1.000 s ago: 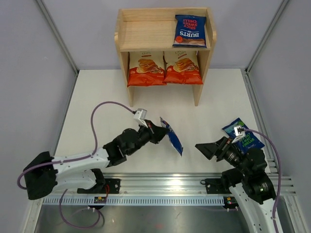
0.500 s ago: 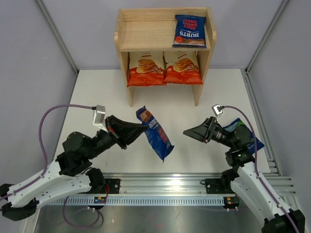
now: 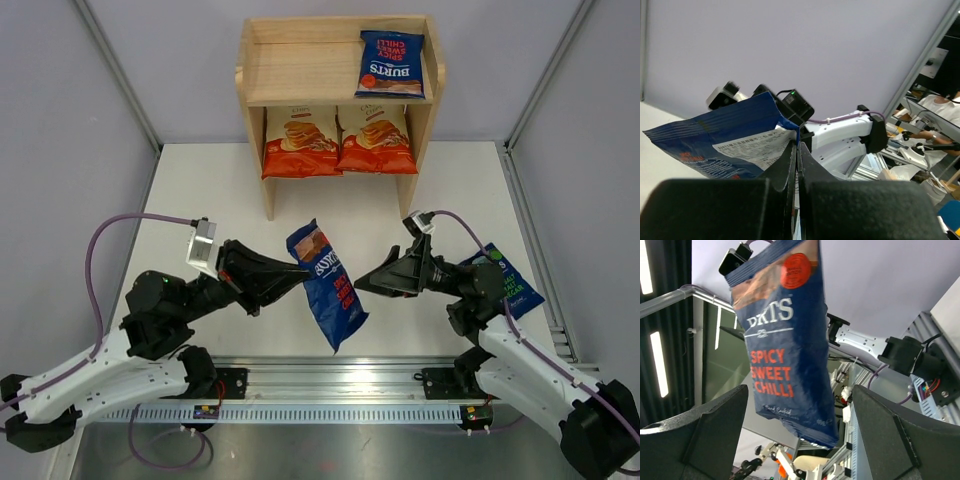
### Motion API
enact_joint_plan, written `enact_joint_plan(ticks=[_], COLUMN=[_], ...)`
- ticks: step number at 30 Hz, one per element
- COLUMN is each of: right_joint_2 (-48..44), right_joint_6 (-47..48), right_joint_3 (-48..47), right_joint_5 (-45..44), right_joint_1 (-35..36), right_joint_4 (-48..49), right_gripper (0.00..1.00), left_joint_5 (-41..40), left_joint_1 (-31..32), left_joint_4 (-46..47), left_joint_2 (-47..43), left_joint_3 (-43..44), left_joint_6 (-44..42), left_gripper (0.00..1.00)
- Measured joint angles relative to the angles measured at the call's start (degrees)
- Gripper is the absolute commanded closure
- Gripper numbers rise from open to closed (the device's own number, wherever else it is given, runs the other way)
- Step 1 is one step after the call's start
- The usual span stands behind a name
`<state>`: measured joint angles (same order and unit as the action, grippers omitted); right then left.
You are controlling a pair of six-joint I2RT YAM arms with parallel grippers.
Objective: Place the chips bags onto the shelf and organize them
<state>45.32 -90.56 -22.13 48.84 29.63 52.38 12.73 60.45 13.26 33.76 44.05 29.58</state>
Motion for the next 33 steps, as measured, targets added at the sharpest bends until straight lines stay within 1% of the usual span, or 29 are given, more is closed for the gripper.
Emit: enact_joint_plan(ticks=[3, 7, 10, 11, 14, 15, 17, 19, 20, 21, 22, 23, 25, 27, 29, 31, 33], right_joint_2=[1.79, 5.7, 7.87, 8.28, 9.11, 9.18, 8.76, 7.3, 6.16, 4.7, 3.06, 1.27, -2.05, -4.22, -5.11, -4.61, -3.34], right_joint_6=[-0.98, -2.71, -2.86, -2.86, -2.58, -2.54, -1.79, -0.22, 0.9, 2.4, 3.98, 5.88, 10.69, 15.34, 20.41, 25.11, 28.48], right_joint_3=[0.07, 0.09, -0.17, -0.37, -1.53, -1.9, -2.05, -2.08, -2.08, -2.1, -2.1, -2.38, -4.09, -6.51, -9.64, -12.76, -15.15], right_joint_5=[-1.36, -2.43, -3.15, -3.26, -3.69, -3.82, -4.42, -5.07, -5.53, -6.16, -6.78, -7.72, -9.6, -11.87, -14.05, -15.76, -16.94], right_joint_1=[2.67, 7.72, 12.15, 13.11, 15.61, 15.96, 16.15, 16.15, 16.17, 16.2, 16.2, 16.22, 16.24, 16.26, 16.28, 16.28, 16.28], right_joint_4=[1.73, 8.2, 11.41, 11.96, 13.11, 13.44, 13.68, 11.82, 10.23, 7.91, 5.42, 2.16, -6.45, -14.4, -22.12, -28.72, -32.94], right_gripper=[0.07, 0.11, 0.18, 0.25, 0.41, 0.54, 0.64, 0.7, 0.74, 0.75, 0.79, 0.8, 0.8, 0.8, 0.81, 0.82, 0.82], left_joint_5=[2.49, 5.44, 7.06, 7.52, 8.39, 8.46, 8.44, 8.17, 7.56, 6.78, 5.88, 4.57, 1.81, -0.92, -2.54, -2.91, -2.89], left_joint_1=[0.0, 0.0, 0.0, 0.0, 0.0, 0.0, 0.0, 0.0, 0.0, 0.0, 0.0, 0.0, 0.0, 0.0, 0.0, 0.0, 0.0], left_joint_4=[3.43, 8.24, 11.21, 12.26, 13.92, 14.23, 14.43, 14.21, 13.62, 12.7, 11.32, 9.84, 6.91, 3.28, 0.26, -1.7, -2.91], left_joint_2=[0.5, 1.7, 2.6, 2.89, 3.32, 3.37, 3.15, 2.27, 1.62, 0.87, 0.17, -0.61, -2.05, -3.1, -3.28, -2.8, -1.6], left_joint_3=[-0.46, -1.11, -1.95, -2.25, -2.95, -3.17, -3.56, -4.15, -4.48, -4.74, -4.94, -4.96, -4.9, -4.72, -4.7, -4.7, -4.7], left_joint_6=[0.02, 0.44, 0.9, 0.96, 1.11, 1.11, 1.09, 0.96, 0.85, 0.63, 0.35, -0.07, -0.33, -0.31, -0.17, 0.35, 0.68], left_gripper=[1.0, 1.0, 1.0, 1.0, 1.0, 1.0, 1.0, 1.0, 0.96, 0.89, 0.77, 0.71, 0.48, 0.41, 0.27, 0.22, 0.23])
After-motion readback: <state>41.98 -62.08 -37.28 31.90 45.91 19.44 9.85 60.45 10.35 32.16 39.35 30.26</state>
